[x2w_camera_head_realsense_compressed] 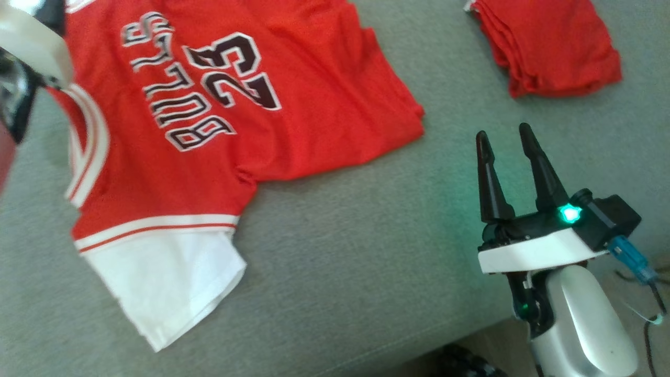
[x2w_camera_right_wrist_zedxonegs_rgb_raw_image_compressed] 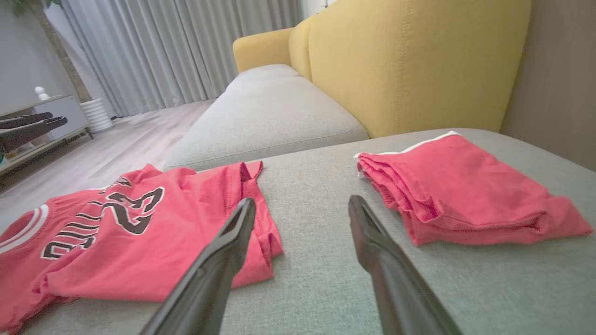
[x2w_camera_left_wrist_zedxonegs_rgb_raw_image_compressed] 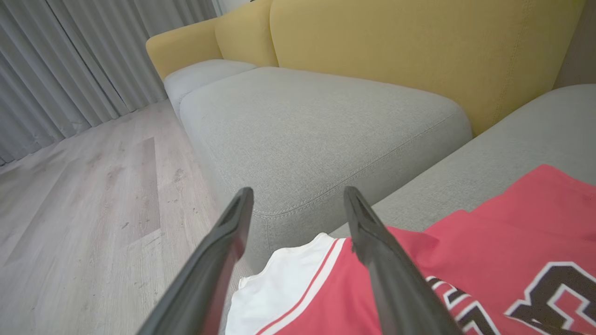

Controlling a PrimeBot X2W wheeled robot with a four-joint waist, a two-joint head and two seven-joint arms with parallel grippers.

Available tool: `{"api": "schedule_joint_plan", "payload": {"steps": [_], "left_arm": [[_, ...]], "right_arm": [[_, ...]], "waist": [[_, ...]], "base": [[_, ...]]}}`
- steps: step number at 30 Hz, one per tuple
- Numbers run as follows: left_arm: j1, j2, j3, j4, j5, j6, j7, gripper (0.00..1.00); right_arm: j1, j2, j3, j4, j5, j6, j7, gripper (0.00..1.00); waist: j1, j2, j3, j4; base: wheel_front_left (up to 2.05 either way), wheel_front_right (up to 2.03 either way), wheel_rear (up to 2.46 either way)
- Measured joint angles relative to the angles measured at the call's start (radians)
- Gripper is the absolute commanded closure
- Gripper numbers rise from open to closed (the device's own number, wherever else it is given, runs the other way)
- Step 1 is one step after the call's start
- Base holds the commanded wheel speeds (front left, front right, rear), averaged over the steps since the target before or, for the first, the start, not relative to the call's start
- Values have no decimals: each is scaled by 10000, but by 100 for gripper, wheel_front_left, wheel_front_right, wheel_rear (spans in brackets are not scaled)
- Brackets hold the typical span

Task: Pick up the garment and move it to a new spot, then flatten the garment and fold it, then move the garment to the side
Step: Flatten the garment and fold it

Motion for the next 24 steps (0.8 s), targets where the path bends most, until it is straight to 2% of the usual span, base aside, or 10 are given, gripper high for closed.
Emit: {"api": "schedule_joint_plan", "payload": {"steps": [3,9,17,21,24], "left_arm": [[511,-75,384,-554,0,40,-29,0],[2381,8,2019,-3116,598,769,-77,0],[7022,-48,4339,-7045,1741,2266,-102,0],[9263,-508,5275,-8556,2337,2926,-102,0],[10714,-1070,5875,-9189,2589,2984,-102,0]], "right_arm": [[3,-2,-130,84,-171,0,0,0],[56,-4,-407,322,-550,0,0,0],[724,-4,-757,665,-809,0,0,0],[912,-2,-823,798,-846,0,0,0],[994,-2,-895,851,-848,0,0,0]], "waist": [[0,0,-303,351],[-1,0,-990,1295],[-3,0,-2024,2686],[-3,0,-2463,3265],[-3,1,-2719,3610]], "base": [[0,0,0],[0,0,0],[0,0,0],[0,0,0],[0,0,0]]}}
